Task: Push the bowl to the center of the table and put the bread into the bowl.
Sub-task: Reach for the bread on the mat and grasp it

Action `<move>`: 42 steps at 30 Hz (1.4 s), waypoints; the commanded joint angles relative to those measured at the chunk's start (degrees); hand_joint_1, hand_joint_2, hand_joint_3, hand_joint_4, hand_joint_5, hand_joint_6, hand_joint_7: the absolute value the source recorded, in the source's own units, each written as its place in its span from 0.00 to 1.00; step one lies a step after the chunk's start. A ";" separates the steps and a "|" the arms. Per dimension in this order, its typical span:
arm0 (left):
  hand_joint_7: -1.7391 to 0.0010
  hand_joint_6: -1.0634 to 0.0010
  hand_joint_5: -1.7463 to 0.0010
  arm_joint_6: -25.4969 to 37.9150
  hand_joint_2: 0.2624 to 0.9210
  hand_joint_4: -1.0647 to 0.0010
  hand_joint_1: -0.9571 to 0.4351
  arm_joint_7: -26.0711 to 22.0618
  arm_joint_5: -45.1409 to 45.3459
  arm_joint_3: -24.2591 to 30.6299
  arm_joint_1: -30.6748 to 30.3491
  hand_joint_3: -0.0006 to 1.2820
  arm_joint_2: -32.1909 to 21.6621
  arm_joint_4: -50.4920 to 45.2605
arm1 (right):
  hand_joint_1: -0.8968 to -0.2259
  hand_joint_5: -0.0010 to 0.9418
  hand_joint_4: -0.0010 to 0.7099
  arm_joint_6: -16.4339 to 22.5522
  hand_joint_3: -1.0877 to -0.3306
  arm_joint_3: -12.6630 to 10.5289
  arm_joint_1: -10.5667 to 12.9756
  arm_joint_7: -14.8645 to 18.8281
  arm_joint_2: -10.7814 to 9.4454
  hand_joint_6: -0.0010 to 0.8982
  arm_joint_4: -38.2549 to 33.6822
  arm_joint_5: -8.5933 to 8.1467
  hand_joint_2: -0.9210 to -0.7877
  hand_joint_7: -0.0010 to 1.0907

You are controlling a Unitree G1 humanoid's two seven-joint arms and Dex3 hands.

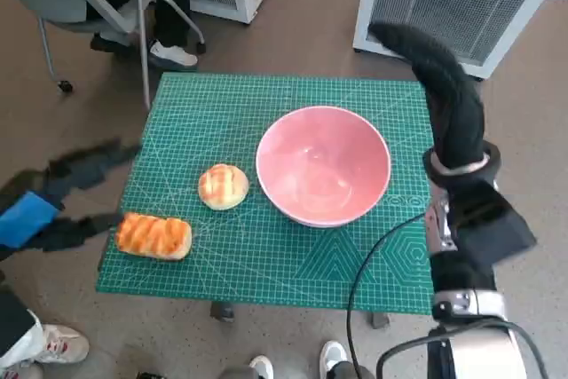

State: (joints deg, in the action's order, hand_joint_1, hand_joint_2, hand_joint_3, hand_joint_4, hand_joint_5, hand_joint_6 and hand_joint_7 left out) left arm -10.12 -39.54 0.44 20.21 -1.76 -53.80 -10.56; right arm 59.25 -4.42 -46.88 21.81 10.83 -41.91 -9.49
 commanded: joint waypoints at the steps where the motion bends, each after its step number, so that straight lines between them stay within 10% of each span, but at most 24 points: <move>1: 0.97 0.65 1.00 6.71 0.99 0.74 0.34 -4.01 1.66 -2.97 -0.63 0.03 -3.40 -2.89 | 0.46 0.02 0.37 -1.54 0.31 0.51 2.16 1.26 -0.34 0.00 1.76 -1.23 0.00 0.60; 24: 0.98 0.66 1.00 17.19 0.81 0.77 0.40 -4.16 16.95 -24.08 8.71 0.00 -0.46 4.46 | 0.44 0.02 0.37 -2.31 0.33 0.04 2.47 0.79 -0.49 0.00 1.93 -0.44 0.00 0.59; 37: 0.95 0.58 0.97 5.60 0.84 0.65 0.47 10.21 24.16 -29.22 11.15 0.01 6.70 18.26 | 0.45 0.02 0.37 -2.98 0.32 0.04 3.31 0.24 -0.77 0.00 3.30 -0.02 0.00 0.58; 42: 0.60 0.55 0.83 1.95 0.95 0.44 0.51 14.96 26.22 -29.92 11.73 0.03 7.95 22.24 | 0.45 0.02 0.37 -2.96 0.32 0.04 3.69 0.02 -0.87 0.00 3.90 0.11 0.00 0.59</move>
State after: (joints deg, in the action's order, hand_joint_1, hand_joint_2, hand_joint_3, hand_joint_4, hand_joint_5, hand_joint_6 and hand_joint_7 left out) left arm -6.37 -26.18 25.31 -8.56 10.07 -46.79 9.21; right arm 57.00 -4.38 -44.68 22.18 10.13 -38.31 -9.72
